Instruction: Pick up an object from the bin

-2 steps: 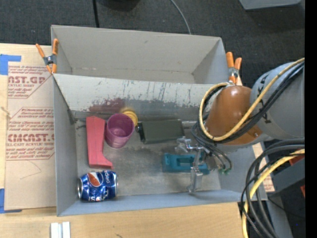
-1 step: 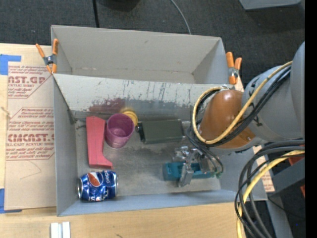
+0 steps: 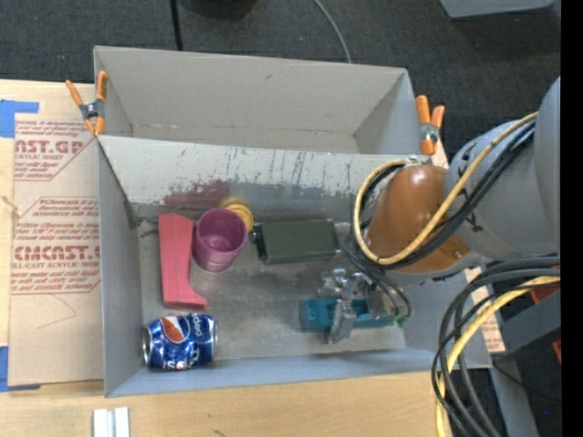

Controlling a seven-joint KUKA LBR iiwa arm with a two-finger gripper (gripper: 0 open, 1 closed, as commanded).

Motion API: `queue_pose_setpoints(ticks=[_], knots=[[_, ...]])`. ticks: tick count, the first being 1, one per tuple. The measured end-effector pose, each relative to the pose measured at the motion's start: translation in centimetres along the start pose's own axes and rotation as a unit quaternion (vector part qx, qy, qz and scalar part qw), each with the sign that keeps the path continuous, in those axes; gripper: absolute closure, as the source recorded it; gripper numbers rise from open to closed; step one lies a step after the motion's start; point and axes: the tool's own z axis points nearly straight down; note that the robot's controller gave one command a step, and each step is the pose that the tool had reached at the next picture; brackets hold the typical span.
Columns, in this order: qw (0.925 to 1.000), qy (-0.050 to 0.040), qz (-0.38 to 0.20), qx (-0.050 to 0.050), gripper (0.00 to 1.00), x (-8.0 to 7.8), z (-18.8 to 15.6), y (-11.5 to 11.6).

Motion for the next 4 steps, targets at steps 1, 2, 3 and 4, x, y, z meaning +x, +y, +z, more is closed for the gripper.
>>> queue_pose_setpoints(ticks=[1,2,3,4], knots=[[1.0000,-0.0042,-0.001,0.000,1.00,0.5,0.0,0.1],[1.0000,0.0012,0.006,0.001,1.00,0.0,0.7,0.9],[1.0000,0.0012,0.006,0.001,1.00,0.0,0.7,0.9],[1.0000,0.0034,-0.005,0.001,1.00,0.5,-3.2,2.5]])
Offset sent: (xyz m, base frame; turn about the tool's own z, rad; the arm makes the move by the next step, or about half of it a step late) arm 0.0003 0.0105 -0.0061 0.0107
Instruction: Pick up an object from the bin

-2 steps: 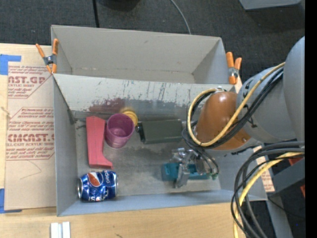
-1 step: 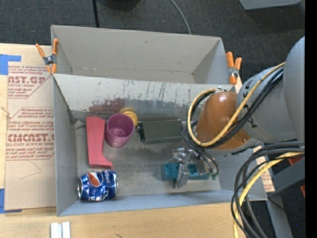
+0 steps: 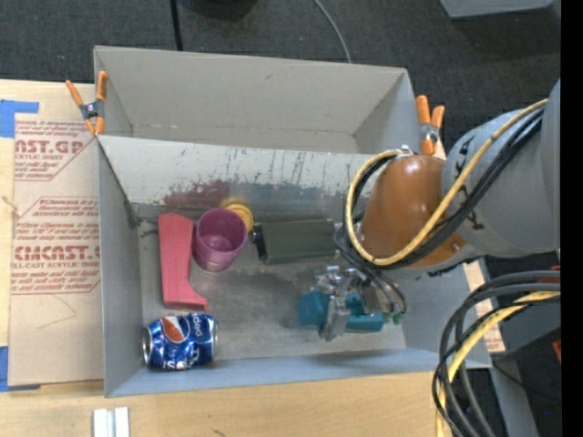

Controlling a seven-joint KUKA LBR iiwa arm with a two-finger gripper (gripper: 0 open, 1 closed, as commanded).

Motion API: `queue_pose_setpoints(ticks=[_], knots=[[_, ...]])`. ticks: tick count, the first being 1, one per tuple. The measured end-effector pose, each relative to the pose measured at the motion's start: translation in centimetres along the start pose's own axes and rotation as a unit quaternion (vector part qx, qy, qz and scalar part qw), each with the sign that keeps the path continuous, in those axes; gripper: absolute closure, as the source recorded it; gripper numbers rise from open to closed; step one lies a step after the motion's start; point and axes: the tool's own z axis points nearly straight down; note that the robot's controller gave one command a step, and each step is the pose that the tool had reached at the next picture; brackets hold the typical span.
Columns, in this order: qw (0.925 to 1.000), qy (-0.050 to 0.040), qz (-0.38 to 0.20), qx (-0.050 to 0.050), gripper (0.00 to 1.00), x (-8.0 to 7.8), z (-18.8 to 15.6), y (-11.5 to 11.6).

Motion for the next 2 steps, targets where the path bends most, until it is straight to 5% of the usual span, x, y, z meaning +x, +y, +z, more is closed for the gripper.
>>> queue_pose_setpoints(ticks=[1,2], knots=[[1.0000,0.0000,0.000,0.000,1.00,0.0,0.0,0.0],[0.9998,0.0016,-0.020,0.000,1.00,-1.3,-11.2,1.5]])
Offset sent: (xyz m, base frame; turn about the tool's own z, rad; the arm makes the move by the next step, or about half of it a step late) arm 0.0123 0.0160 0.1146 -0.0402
